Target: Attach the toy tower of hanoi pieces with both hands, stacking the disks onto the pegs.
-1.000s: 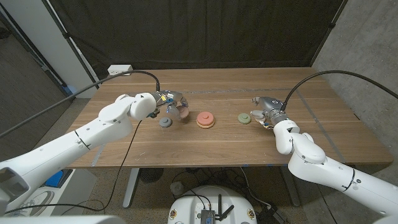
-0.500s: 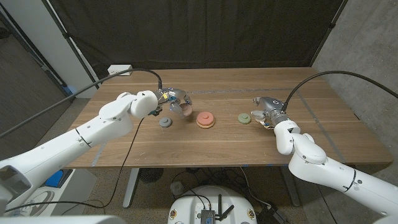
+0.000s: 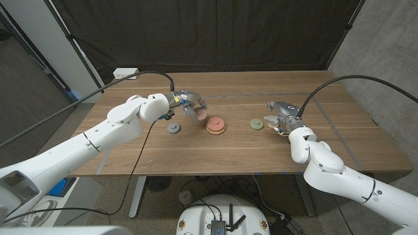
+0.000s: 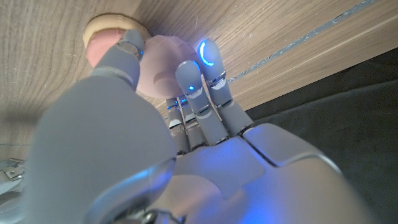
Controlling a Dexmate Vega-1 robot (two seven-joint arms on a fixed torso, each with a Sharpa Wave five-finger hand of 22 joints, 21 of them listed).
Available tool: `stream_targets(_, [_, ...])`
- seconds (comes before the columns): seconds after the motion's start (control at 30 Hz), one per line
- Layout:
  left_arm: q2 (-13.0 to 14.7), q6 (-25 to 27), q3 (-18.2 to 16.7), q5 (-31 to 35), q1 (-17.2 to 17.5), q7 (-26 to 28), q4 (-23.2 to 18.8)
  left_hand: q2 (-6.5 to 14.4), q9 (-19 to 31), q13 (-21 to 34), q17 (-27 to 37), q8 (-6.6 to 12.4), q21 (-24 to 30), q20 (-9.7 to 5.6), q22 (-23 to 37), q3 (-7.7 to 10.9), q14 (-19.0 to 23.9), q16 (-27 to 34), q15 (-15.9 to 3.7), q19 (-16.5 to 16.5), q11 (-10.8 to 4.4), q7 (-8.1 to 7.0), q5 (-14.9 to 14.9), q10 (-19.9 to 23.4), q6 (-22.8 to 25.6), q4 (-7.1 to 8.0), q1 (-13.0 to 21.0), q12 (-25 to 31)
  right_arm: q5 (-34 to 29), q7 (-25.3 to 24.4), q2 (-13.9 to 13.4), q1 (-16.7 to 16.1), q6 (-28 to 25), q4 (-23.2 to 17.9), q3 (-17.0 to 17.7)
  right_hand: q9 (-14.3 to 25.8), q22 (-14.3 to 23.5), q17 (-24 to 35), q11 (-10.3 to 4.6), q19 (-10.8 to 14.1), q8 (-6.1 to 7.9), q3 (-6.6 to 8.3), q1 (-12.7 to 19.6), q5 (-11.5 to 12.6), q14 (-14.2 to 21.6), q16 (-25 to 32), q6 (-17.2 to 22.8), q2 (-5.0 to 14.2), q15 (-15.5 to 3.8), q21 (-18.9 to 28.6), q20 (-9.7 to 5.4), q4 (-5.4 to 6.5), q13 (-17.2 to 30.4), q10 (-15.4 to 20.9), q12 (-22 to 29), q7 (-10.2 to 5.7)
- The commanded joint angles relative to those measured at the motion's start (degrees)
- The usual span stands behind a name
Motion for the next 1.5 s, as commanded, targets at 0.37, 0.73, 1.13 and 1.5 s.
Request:
stream_targets(0.37, [-3.63, -5.73, 2.43, -0.98, -3.3, -0.3, 4.35, 0.57, 0.34, 7.21, 0.41, 0.12, 0.24, -6.29, 0.11, -0.54, 0.97, -0.4, -1.2, 0.52, -6.55, -0.25, 0.4, 7.55, 0.88, 0.35, 0.29, -0.25, 1.01, -0.38, -0.43, 0.95, -1.16, -0.21, -0.49, 0.01, 0.06, 0.3, -0.29, 0.52, -0.14, 0.63, -0.85, 0.32, 0.45, 0.57, 0.42, 0.04, -1.9, 0.01, -4.25, -0.03, 0.24, 0.51, 0.44, 0.03])
stream_targets(0.73, [-5.31, -7.53, 4.39, -0.35, -5.72, -2.5, 6.58, 0.64, 0.42, 7.39, 0.58, -0.09, 0.26, -6.3, 0.13, -0.83, 0.96, -0.91, -1.21, 0.58, -6.44, -0.27, 0.48, 7.82, 1.13, 0.39, 0.36, -0.7, 1.64, -0.27, -0.43, 1.89, -0.67, 0.55, -0.66, 0.01, 0.08, 0.38, -0.27, 0.6, -0.15, 0.68, -0.97, 0.38, 0.61, 0.77, 0.47, 0.04, -1.89, 0.01, -4.26, -0.03, 0.26, 0.51, 0.37, 0.07])
stream_targets(1.13, [-7.07, -8.21, 5.86, 0.25, -7.22, -3.44, 8.54, 0.7, 0.47, 7.64, 0.95, -0.25, 0.23, -6.21, 0.11, -1.22, 1.2, -1.09, -1.2, 0.51, -6.43, -0.3, 0.45, 7.95, 1.33, 0.65, -0.2, -0.94, 2.22, -0.74, -0.43, 1.97, -0.32, 1.07, -0.56, 0.0, 0.14, 0.39, -0.33, 0.7, -0.2, 0.78, -1.04, 0.46, 0.67, 0.91, 0.47, 0.1, -1.88, 0.04, -4.26, -0.05, 0.28, 0.55, 0.32, 0.06])
stream_targets(1.5, [-8.59, -8.75, 7.31, 0.18, -8.27, -4.06, 10.9, 0.81, 0.53, 7.79, 1.2, -0.51, 0.21, -6.27, 0.09, -1.48, 1.44, -1.4, -1.21, 0.58, -6.46, -0.2, 0.48, 8.1, 1.38, 0.59, -0.37, -1.26, 2.6, -1.12, -0.6, 1.77, -0.53, 0.92, -0.46, 0.0, 0.14, -0.03, -0.33, 0.72, -0.2, 0.89, -1.05, 0.56, 0.26, 0.52, 0.59, 0.12, -1.91, -0.01, -4.26, -0.14, 0.32, 0.62, 0.27, 0.07])
